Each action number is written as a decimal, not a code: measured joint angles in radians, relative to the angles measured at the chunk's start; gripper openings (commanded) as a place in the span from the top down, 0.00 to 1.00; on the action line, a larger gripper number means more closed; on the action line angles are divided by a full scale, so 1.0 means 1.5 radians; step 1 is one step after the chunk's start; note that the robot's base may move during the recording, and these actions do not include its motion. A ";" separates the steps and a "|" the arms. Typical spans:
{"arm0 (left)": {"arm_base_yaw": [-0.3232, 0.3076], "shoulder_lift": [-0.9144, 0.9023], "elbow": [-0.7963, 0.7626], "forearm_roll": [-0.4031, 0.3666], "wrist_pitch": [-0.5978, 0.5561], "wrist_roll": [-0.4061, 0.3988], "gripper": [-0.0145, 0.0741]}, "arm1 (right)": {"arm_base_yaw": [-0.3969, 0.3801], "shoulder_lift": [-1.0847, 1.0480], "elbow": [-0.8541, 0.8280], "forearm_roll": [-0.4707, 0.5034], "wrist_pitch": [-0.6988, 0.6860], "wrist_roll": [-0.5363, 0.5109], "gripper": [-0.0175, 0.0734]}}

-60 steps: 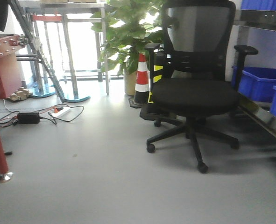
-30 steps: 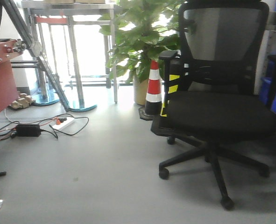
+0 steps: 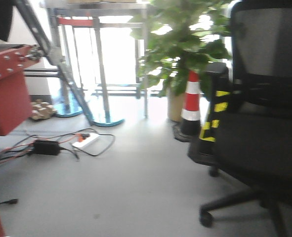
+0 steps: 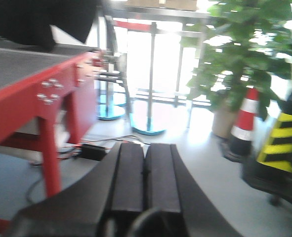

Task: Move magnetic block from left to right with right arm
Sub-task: 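Drive the base to the other table, holding the cube in the right gripper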

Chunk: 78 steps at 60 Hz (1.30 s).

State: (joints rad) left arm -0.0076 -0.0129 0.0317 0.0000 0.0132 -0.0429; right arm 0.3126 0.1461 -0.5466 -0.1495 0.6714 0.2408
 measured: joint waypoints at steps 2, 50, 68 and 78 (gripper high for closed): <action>0.000 0.000 0.000 0.000 0.000 0.000 0.97 | 0.000 0.000 0.000 0.000 0.000 0.000 0.61; 0.000 0.000 0.000 0.000 0.000 0.000 0.97 | 0.000 0.000 0.000 -0.001 0.000 0.000 0.61; 0.000 0.000 0.000 0.000 0.000 0.000 0.97 | 0.000 0.000 0.000 -0.001 0.000 0.000 0.61; 0.000 0.000 0.000 0.000 0.000 0.000 0.97 | 0.000 0.000 0.000 -0.001 0.000 0.000 0.61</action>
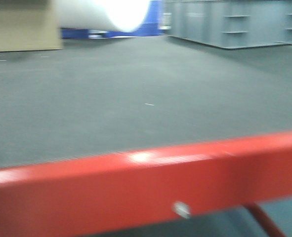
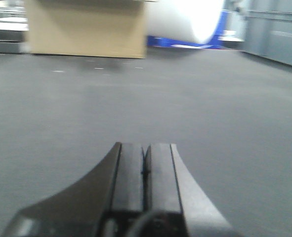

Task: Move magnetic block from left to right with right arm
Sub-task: 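Drive the base to the other table, holding the cube in the right gripper, then lower the held red cube toward the second table's carpet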

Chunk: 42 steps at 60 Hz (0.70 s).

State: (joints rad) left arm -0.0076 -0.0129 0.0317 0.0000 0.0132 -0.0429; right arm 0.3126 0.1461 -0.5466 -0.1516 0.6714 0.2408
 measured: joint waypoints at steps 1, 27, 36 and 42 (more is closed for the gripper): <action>0.000 0.000 0.000 0.000 0.000 0.000 0.97 | 0.000 0.000 0.000 0.000 0.000 0.000 0.61; 0.000 0.000 0.000 0.000 0.000 0.000 0.97 | 0.000 0.000 0.000 0.000 0.000 0.000 0.61; 0.000 0.000 0.000 0.000 0.000 0.000 0.97 | 0.000 0.000 0.000 0.000 0.000 0.000 0.61; 0.000 0.000 0.000 0.000 0.000 0.000 0.97 | 0.000 0.000 0.000 0.000 0.000 0.000 0.61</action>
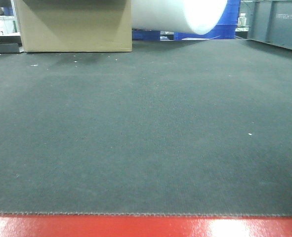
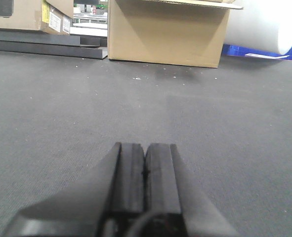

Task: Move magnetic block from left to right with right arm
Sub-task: 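Lower the held red cube toward the second table's carpet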

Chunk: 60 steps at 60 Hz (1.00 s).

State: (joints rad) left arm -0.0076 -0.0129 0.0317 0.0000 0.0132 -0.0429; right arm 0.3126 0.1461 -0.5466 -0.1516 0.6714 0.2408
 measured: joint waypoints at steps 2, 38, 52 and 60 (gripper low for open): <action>0.000 0.000 0.000 0.000 0.000 0.000 0.97 | 0.000 0.000 0.000 0.000 0.000 0.000 0.61; 0.000 0.000 0.000 0.000 0.000 0.000 0.97 | 0.000 0.000 0.000 0.000 0.000 0.000 0.61; 0.000 0.000 0.000 0.000 0.000 0.000 0.97 | 0.000 0.000 0.000 0.000 -0.003 0.000 0.61; 0.000 0.000 0.000 0.000 0.000 0.000 0.97 | 0.000 0.000 0.000 0.000 -0.004 0.000 0.61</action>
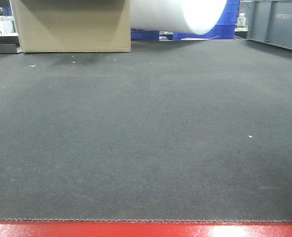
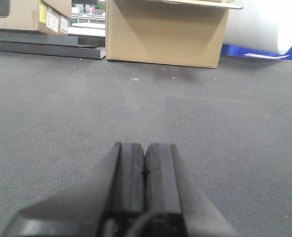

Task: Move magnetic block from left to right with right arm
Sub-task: 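Lower the held red cube toward the second table's carpet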

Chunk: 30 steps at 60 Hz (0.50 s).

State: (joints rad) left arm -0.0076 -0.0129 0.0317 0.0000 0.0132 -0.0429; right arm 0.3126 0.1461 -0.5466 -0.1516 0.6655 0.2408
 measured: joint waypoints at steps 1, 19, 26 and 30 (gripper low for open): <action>0.000 0.000 0.000 0.000 0.000 0.000 0.97 | 0.000 0.000 0.000 0.000 0.000 0.000 0.61; 0.000 0.000 0.000 0.000 0.000 0.000 0.97 | 0.000 0.040 -0.010 0.047 0.001 -0.091 0.61; 0.000 0.000 0.000 0.000 0.000 0.000 0.97 | 0.000 0.132 -0.046 0.130 0.000 -0.211 0.61; 0.000 0.000 0.000 0.000 0.000 0.000 0.97 | 0.000 0.194 -0.072 0.178 -0.002 -0.268 0.61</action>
State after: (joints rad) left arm -0.0076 -0.0129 0.0317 0.0000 0.0132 -0.0429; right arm 0.3126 0.4369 -0.6547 0.1148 0.6633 -0.1605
